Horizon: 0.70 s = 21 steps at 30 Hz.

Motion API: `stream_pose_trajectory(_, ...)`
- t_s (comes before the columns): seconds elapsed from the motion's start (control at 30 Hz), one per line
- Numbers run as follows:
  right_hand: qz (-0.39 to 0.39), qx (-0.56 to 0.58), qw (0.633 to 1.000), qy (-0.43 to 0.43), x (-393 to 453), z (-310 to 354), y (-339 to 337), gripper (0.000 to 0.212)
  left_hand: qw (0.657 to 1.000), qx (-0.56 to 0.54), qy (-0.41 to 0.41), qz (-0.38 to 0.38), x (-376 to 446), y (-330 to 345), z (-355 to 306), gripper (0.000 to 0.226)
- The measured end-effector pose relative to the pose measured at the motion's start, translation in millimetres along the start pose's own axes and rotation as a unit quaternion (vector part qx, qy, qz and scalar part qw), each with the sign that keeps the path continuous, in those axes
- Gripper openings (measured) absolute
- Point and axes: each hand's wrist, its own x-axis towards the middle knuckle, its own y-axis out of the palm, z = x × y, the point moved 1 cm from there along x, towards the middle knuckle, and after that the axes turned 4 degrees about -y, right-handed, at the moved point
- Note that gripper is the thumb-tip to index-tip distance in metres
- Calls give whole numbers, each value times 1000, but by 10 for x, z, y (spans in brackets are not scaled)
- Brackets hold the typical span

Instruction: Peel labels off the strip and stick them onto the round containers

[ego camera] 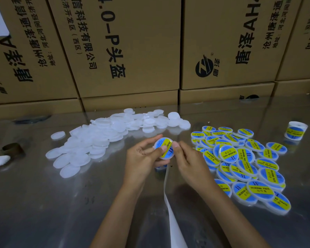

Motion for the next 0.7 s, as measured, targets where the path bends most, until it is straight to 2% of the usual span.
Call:
stream_pose_trajectory(0.13, 25, -3, 999, 30, 10, 27, -17, 61, 1000, -7, 13, -23, -31, 36, 27, 26)
stream_pose_trajectory(0.37, 38, -38, 999, 12, 7, 21, -68, 62, 998, 1, 17, -62, -50, 69, 55, 11)
stream_pose_trajectory(0.47, 22, -53, 998, -6, -1, 33, -63, 57, 999, 5, 3, -40, -33, 40, 40, 11)
stream_pose_trajectory(0.6, -8, -78, 997, -8, 5, 15, -78, 51, 999, 29, -27, 26, 4, -24, 37, 15)
stream_pose_trajectory(0.7, -25, -92, 995, -1, 15, -19, -77, 49, 992, 42, -67, 98, 22, -59, 42, 30)
